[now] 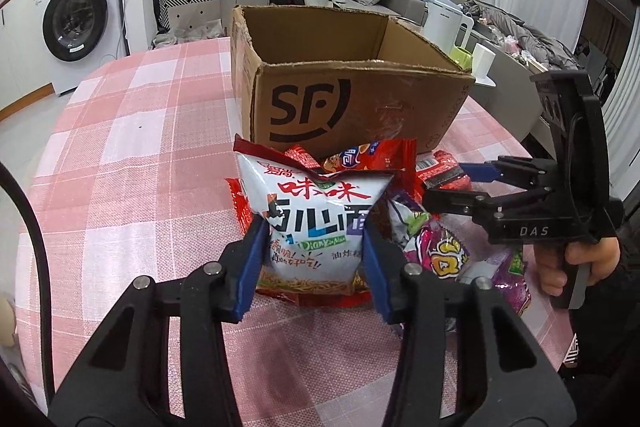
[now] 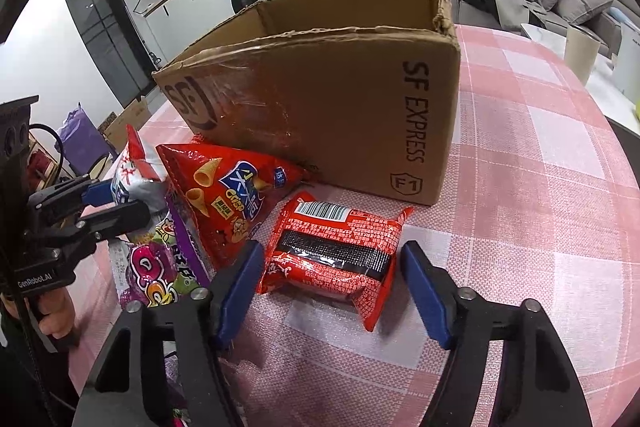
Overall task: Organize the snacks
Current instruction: 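Grasp the white noodle-snack bag with the left tool while the right tool grasps the red wafer packet, then carry both packets over the cardboard box and open both tools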
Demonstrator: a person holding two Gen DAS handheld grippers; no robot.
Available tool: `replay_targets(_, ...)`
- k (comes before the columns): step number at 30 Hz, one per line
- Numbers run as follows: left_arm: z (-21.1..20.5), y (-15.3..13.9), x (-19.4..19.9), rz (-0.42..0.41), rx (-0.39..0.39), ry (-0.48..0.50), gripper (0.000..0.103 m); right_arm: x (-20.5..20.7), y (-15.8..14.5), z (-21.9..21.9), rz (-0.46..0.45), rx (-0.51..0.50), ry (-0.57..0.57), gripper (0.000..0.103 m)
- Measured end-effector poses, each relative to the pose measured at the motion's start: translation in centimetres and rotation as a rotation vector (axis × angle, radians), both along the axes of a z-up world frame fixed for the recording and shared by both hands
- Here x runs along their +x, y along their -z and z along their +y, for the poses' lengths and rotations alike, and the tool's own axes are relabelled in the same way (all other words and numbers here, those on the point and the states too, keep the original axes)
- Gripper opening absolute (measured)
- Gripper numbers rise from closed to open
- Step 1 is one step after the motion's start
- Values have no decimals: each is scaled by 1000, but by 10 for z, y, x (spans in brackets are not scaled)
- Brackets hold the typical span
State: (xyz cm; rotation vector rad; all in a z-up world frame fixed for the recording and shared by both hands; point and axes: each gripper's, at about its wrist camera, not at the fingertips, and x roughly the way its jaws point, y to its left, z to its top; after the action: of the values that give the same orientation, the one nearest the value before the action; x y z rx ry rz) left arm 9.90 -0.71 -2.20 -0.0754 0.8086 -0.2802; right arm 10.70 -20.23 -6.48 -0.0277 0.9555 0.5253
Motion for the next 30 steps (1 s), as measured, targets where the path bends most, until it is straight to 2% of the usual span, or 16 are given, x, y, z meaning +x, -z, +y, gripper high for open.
replay_targets(4, 3, -3, -1, -11, -8, -13, 43, -2, -1, -2, 3, 14, 0, 55)
replay_targets(7, 6, -6, -2, -19, -13, -19, 43, -4, -1, -4, 1, 24, -3, 51)
replay_targets(16, 11, -13, -4, -48, -22, -36, 43, -9, -9, -10, -12, 37, -13, 50)
replay_targets(30, 9, -37, -18, -112, -25, -72, 43, -27, -46, -23, -86, 87, -22, 50)
